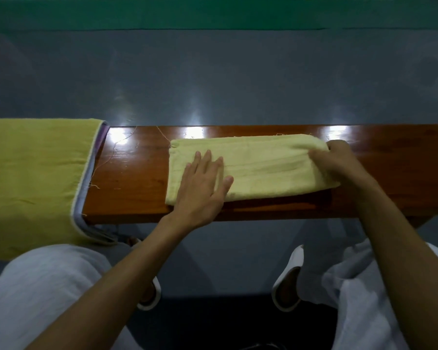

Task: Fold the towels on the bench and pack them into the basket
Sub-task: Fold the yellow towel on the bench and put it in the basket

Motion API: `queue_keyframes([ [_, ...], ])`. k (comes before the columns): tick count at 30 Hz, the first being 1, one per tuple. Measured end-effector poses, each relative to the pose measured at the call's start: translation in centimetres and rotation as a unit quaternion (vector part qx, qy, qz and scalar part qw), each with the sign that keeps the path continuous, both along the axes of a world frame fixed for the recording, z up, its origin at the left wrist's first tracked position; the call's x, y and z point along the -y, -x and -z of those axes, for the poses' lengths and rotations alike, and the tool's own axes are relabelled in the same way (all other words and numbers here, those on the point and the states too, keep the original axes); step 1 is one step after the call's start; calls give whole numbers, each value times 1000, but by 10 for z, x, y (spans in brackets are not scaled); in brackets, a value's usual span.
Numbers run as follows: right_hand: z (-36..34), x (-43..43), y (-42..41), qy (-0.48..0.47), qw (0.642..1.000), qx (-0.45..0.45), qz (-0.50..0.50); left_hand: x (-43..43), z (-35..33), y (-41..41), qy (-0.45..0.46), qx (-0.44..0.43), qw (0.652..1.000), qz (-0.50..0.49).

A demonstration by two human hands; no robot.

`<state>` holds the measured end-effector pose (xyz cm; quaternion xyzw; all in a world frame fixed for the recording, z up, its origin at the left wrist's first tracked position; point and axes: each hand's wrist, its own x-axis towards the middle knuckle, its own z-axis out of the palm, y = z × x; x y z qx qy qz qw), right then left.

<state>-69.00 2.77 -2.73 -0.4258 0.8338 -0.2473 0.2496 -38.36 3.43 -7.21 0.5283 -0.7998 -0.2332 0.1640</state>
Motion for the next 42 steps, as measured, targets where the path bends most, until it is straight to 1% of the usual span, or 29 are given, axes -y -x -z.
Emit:
queue_keyframes([
  [2, -9, 0, 10, 23, 995, 88, 47, 0, -10, -2, -21, -128, 991, -18],
  [3, -13, -1, 13, 37, 984, 160, 75, 2, -15, -5, -22, -171, 984, -33],
  [5, -21, -3, 15, 56, 947, 302, 98, 8, -25, -13, -49, -228, 969, -78],
  [7, -29, -4, 5, 75, 916, 385, 80, 17, -31, -23, -123, -290, 941, -124],
  [9, -34, -1, -14, 111, 896, 426, 56, 22, -36, -33, -196, -349, 903, -158],
  [11, -40, 4, -44, 145, 904, 403, 6, 24, -39, -39, -245, -375, 877, -175],
  [13, -46, 8, -82, 159, 921, 351, -61, 25, -43, -42, -283, -373, 865, -179],
  [14, -45, 9, -103, 156, 922, 341, -99, 25, -45, -42, -301, -372, 860, -177],
  [16, -41, 8, -143, 114, 910, 355, -181, 24, -48, -40, -327, -380, 847, -175],
  [18, -33, 7, -171, 69, 898, 367, -234, 25, -47, -39, -314, -382, 848, -189],
  [19, -29, 8, -177, 65, 898, 361, -243, 26, -46, -39, -302, -381, 851, -199],
  [21, -24, 10, -173, 84, 910, 335, -229, 28, -43, -39, -297, -374, 853, -209],
  [24, -21, 11, -148, 123, 936, 281, -175, 31, -39, -41, -291, -348, 868, -201],
  [28, -13, 10, -116, 147, 962, 208, -93, 32, -37, -40, -256, -373, 863, -224],
  [30, -10, 9, -109, 148, 969, 184, -73, 33, -35, -41, -216, -345, 882, -240],
  [32, -6, 7, -109, 151, 976, 142, -66, 34, -31, -44, -152, -286, 911, -256],
  [34, -4, 4, -114, 168, 980, 74, -79, 31, -27, -45, -67, -207, 938, -271],
  [36, -1, 1, -125, 199, 973, -7, -117, 27, -23, -43, 33, -134, 956, -258],
  [37, 1, 0, -131, 218, 964, -48, -142, 25, -21, -39, 76, -114, 963, -234],
  [39, 6, -1, -143, 244, 942, -119, -197, 18, -23, -28, 119, -92, 976, -155],
  [40, 9, -1, -148, 248, 931, -146, -225, 14, -23, -21, 122, -75, 984, -109],
  [42, 14, 1, -156, 232, 915, -181, -275, 10, -22, -9, 110, -5, 993, -31],
])
